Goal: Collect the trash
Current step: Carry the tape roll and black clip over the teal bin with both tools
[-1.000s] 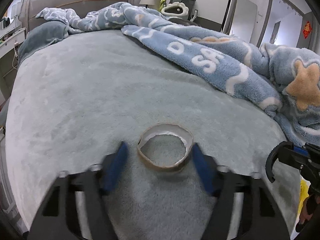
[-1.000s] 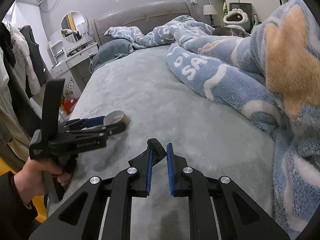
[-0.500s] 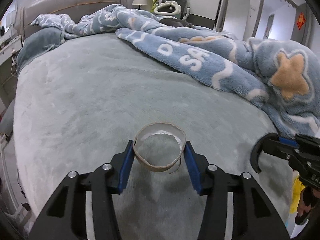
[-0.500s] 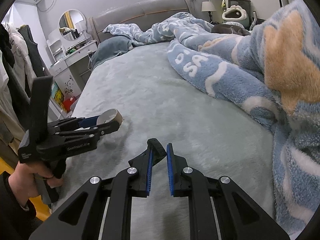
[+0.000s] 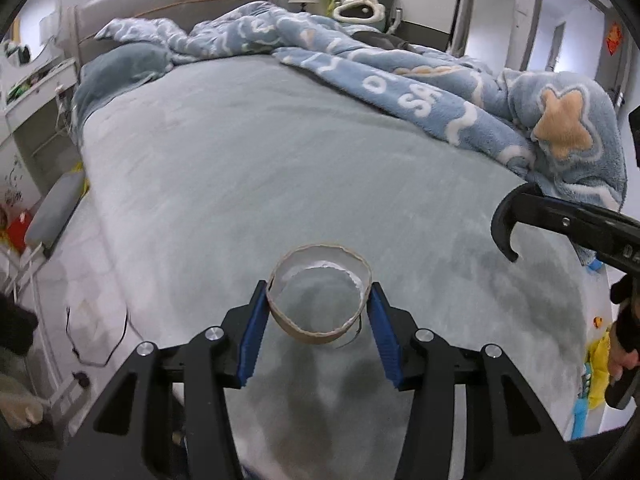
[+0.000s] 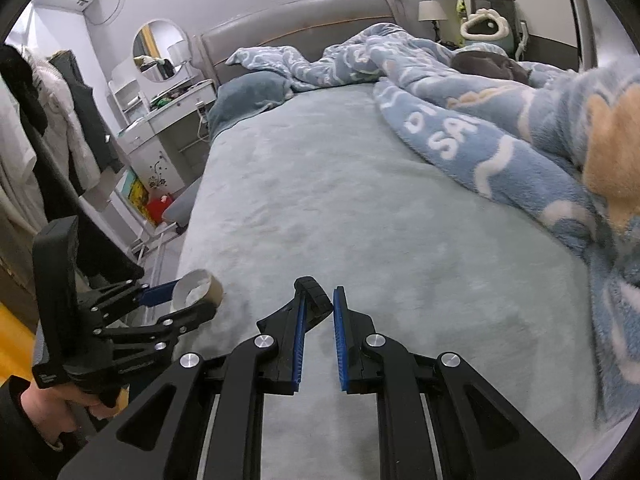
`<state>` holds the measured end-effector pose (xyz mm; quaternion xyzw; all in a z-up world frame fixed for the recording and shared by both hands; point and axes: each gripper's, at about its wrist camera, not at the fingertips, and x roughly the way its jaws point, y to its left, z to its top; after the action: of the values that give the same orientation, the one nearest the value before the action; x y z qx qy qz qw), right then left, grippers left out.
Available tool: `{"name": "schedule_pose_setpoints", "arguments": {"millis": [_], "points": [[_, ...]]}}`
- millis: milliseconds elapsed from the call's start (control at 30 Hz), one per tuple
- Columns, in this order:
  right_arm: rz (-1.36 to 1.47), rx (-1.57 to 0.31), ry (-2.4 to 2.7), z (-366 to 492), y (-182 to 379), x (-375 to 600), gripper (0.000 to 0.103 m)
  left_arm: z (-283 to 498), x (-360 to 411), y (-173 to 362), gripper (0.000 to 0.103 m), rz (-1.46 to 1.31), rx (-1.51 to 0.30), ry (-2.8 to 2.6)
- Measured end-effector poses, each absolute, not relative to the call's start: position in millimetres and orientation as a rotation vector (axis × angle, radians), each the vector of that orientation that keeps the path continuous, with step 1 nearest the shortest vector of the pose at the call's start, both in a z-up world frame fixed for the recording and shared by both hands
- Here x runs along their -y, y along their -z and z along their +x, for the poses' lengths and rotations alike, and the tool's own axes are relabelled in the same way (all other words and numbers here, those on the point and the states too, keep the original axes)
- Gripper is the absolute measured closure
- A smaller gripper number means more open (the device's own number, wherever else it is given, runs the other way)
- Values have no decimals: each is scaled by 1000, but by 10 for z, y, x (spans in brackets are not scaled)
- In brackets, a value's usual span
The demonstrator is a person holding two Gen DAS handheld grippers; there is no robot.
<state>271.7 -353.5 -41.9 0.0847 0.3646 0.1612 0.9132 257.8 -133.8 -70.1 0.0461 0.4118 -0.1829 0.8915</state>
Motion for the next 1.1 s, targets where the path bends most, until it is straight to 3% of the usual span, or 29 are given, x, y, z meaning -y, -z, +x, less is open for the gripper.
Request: {"name": "schedule_pose_setpoints", "arguments": {"millis": [1100], "points": [[20, -857, -549, 2358, 570, 1466, 90, 2065, -587, 1383, 50, -40, -1132, 84]]}}
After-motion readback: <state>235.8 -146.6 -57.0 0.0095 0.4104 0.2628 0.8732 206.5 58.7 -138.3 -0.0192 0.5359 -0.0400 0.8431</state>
